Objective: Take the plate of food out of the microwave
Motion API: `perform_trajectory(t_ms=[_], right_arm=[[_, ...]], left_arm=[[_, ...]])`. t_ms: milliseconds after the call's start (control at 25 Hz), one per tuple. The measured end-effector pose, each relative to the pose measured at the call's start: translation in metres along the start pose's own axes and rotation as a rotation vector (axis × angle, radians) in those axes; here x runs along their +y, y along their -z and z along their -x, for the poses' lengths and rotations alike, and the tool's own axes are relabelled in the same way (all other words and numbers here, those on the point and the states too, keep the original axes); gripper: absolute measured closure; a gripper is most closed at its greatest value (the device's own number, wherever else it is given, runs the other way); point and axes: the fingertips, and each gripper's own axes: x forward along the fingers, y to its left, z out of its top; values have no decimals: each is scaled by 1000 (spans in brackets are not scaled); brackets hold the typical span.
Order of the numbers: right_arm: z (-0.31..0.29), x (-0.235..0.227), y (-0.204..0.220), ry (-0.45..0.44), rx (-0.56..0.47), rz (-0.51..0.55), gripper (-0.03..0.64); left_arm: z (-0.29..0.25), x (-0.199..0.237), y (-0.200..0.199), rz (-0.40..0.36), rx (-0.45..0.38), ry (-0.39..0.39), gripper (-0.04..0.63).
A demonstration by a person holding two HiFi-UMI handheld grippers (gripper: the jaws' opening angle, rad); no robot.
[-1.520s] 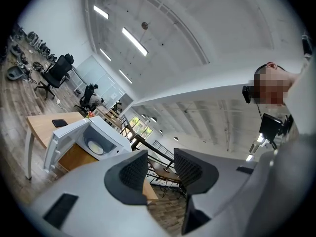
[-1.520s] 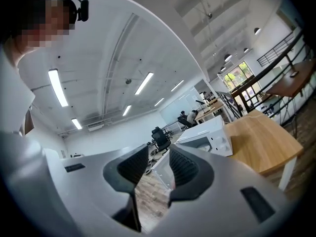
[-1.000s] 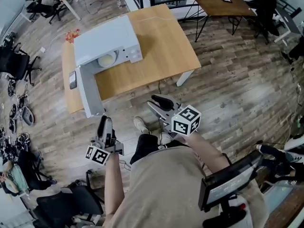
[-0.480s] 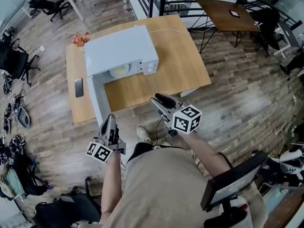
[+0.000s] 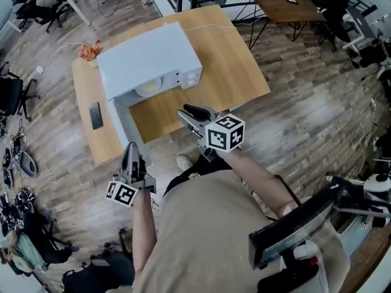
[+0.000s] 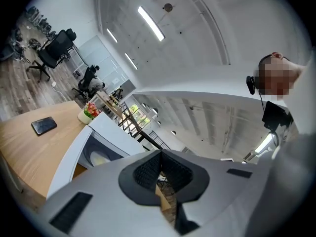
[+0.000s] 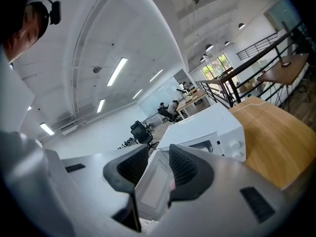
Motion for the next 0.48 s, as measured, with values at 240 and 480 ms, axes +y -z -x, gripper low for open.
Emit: perform_trajectory(t_ms=[240,480], right_arm=[[-18,-12,3,-5,21,-33,497],[-28,-41,3,-33,90,-47,497]], left_arm=[[-9,5,-7,-16,12,-10,591],[-34,2,-1,-17,-8,-55,591]])
